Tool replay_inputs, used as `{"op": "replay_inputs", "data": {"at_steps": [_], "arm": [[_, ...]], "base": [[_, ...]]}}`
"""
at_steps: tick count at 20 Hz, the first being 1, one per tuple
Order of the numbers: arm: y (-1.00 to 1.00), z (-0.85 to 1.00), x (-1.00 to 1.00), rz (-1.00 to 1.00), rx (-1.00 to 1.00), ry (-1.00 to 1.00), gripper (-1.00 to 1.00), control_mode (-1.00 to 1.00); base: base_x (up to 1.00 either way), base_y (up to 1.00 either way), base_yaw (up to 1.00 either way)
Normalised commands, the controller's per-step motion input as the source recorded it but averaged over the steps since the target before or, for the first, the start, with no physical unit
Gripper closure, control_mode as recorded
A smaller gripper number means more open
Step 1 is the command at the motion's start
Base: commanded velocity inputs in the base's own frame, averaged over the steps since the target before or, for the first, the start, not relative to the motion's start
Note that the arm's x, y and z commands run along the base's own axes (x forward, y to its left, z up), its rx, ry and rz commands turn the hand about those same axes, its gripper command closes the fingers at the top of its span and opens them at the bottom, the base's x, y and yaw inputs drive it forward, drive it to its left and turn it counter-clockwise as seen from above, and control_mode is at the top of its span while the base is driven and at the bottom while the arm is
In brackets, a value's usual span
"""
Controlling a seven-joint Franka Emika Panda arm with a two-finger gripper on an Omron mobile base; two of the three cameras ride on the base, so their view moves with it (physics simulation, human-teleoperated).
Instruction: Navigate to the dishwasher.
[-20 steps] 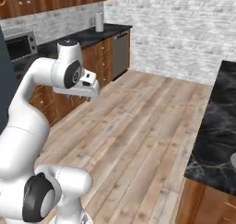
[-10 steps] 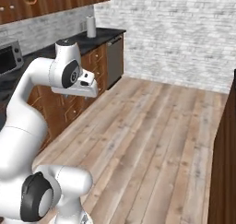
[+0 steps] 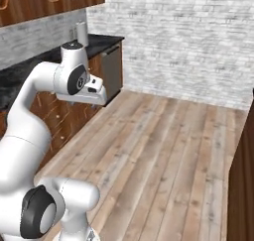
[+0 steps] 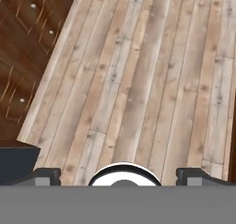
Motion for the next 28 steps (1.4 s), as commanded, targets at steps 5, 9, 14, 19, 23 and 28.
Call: {"op": "replay_inputs", "data": {"at_steps": [5, 9, 14, 19, 23, 28], "arm": [[0.0, 0.0, 0.0, 0.0, 0.0, 0.0, -1.0, 1.0], [0.0, 0.0, 0.0, 0.0, 0.0, 0.0, -1.0, 1.0], [0.0, 0.0, 0.0, 0.0, 0.0, 0.0, -1.0, 1.0], [0.0, 0.0, 0.0, 0.0, 0.0, 0.0, -1.0, 1.0], [0.0, 0.0, 0.0, 0.0, 0.0, 0.0, -1.0, 1.0], [0.0, 0.0, 0.0, 0.0, 0.0, 0.0, -1.0, 1.0]], "base": [[1.0, 0.0, -0.03], [1.0, 0.0, 0.0], [1.0, 0.0, 0.0], [1.0, 0.0, 0.0], [1.0, 0.0, 0.0], [1.0, 0.12, 0.03]]}}
